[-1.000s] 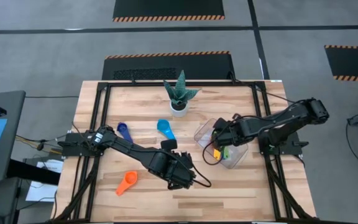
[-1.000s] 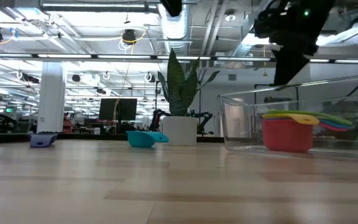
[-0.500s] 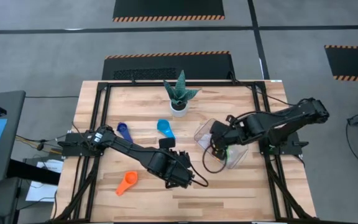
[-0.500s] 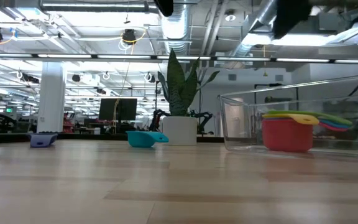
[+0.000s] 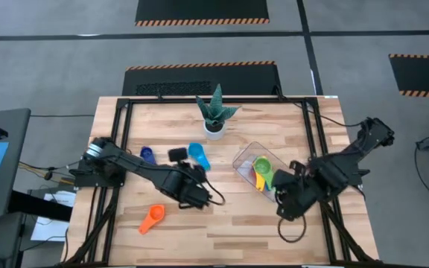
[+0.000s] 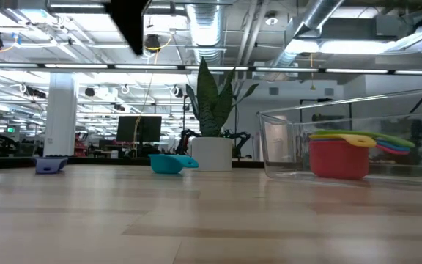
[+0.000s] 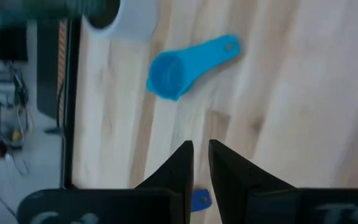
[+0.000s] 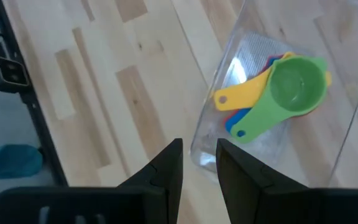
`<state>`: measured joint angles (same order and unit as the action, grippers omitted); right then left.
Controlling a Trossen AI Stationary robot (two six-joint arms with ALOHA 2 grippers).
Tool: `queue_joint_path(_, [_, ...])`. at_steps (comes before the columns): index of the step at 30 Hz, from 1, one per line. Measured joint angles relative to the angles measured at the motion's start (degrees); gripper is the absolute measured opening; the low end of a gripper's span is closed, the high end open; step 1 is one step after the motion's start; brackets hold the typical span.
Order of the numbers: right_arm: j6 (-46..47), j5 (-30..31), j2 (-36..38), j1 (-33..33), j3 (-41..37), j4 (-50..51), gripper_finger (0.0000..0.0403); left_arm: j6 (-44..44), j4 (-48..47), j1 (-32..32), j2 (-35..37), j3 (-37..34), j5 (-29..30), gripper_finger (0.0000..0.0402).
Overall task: Nest measuring cups in basket
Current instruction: Stack the light blue measuring cup on top of the green measuring cup
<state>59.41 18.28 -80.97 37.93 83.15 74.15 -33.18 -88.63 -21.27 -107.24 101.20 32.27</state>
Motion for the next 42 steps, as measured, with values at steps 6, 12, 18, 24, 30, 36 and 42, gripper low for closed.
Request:
queue_joint_path(6, [5.4, 3.5, 0.0, 3.5, 0.0, -0.5, 0.0120, 3.8, 18.2, 6.1, 5.7, -17.9, -3.1, 0.0042])
queue_joint_path(12, [5.7, 4.4, 0.0, 4.5, 0.0, -2.1, 0.0120, 22.7, 41.0, 13.3, 5.9, -28.4, -11.4, 0.0042])
queue_joint_path(18, [5.7, 4.5, 0.0, 4.4, 0.0, -3.8, 0.0120, 34.6, 42.6, 19.3, 6.0, -30.3, -7.6, 0.0042])
queue_joint_path(24, [5.7, 4.6, 0.0, 4.4, 0.0, -4.5, 0.0120, 43.2, 42.6, 25.2, 6.0, -30.3, -20.0, 0.0042])
queue_joint_path(30, [5.7, 4.6, 0.0, 4.4, 0.0, -4.4, 0.0120, 49.2, 42.5, 27.8, 6.0, -30.3, -21.1, 0.0045])
queue_joint_path(36, [5.6, 4.6, 0.0, 4.3, 0.0, -4.4, 0.0120, 54.4, 42.5, 29.3, 6.0, -30.3, -21.7, 0.0072])
queue_joint_path(42, [5.6, 5.0, 0.0, 4.3, 0.0, -4.4, 0.0120, 56.7, 42.2, 30.0, 6.0, -30.3, -25.1, 0.0118])
